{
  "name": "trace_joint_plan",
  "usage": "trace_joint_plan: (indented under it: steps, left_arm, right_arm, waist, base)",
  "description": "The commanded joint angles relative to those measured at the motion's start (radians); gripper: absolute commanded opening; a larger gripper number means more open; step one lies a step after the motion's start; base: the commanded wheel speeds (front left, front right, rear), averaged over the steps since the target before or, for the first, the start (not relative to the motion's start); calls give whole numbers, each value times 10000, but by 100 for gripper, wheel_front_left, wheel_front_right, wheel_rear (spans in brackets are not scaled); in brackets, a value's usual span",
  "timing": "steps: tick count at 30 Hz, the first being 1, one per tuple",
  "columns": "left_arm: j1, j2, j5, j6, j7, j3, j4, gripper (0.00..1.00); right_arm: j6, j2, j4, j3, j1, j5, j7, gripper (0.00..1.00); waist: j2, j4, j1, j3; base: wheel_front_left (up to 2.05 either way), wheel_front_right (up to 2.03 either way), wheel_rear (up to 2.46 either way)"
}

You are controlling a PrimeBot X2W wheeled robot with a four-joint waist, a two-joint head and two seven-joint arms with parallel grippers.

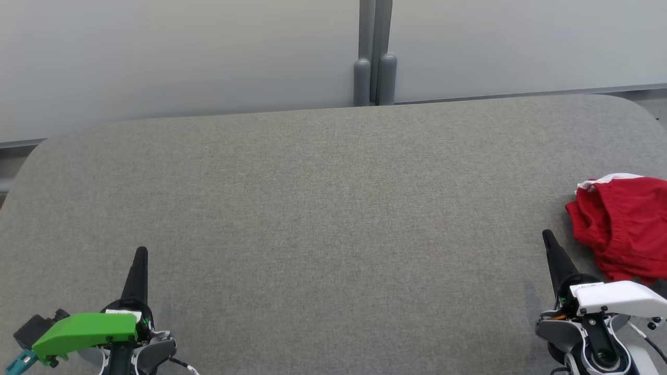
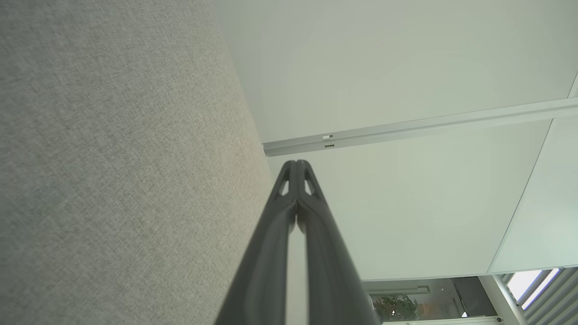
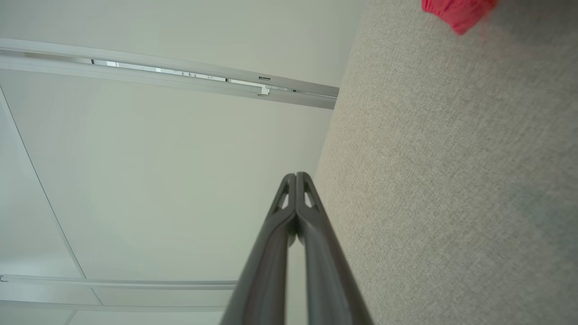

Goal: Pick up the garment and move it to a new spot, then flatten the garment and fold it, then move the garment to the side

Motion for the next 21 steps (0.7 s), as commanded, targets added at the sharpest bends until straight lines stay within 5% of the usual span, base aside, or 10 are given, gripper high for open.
trace_joint_plan:
  steps: [1, 21]
  left_arm:
    - [-197, -8, -265, -45, 66, 66, -80, 0]
    - [-277, -118, -1419, -100, 426, 328, -163, 0]
  right_arm:
    - [5, -64, 3, 16, -180, 274, 81, 0]
    - [4, -82, 106, 92, -314, 1725, 435, 0]
  waist:
    - [55, -7, 0, -3]
    - [65, -86, 0, -39]
  base:
    - [0, 0, 0]
    - [0, 0, 0]
